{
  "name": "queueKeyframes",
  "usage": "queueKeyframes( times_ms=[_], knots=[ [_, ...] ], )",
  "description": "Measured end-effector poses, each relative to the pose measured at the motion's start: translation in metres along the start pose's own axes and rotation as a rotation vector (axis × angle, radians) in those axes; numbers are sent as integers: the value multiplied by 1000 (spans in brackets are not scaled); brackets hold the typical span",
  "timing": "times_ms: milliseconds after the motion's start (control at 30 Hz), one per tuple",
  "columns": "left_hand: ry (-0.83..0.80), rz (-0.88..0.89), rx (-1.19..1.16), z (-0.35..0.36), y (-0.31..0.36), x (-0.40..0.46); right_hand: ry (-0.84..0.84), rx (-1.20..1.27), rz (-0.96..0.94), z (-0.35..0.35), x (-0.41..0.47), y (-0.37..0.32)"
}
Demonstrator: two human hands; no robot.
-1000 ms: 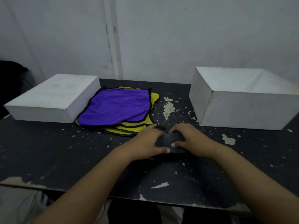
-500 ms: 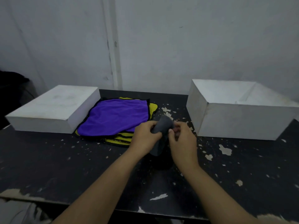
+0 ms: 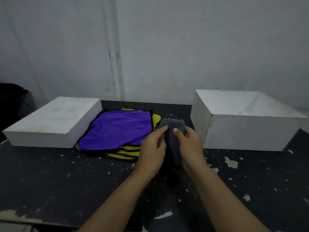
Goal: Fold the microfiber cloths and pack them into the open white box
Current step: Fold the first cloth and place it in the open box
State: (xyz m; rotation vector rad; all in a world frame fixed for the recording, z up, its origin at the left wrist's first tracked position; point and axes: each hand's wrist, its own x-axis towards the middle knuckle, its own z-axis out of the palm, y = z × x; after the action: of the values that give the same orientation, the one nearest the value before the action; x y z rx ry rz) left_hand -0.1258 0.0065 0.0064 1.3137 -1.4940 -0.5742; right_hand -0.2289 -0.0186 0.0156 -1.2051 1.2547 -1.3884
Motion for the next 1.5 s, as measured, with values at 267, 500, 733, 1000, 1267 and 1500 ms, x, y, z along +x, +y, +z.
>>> queueKeyframes(
  times_ms=[267, 500, 733, 1000, 1267, 1500],
  knots=[
    [-88, 55, -376, -6, 28, 47, -106, 208, -27, -21, 36, -56],
    [-213, 33, -513, 6, 79, 106, -235, 97, -114, -66, 87, -111],
    [-314, 28, -474, 49, 120, 170, -276, -262, -163, -129, 147, -144],
    [-472, -128, -428, 121, 124, 223, -344, -362, 95, -187, 213, -136],
    [-614, -385, -391, 186, 109, 253, -448, -368, 360, -240, 264, -104],
    [-732, -559, -288, 239, 86, 268, -523, -563, 542, -267, 300, -75]
  ],
)
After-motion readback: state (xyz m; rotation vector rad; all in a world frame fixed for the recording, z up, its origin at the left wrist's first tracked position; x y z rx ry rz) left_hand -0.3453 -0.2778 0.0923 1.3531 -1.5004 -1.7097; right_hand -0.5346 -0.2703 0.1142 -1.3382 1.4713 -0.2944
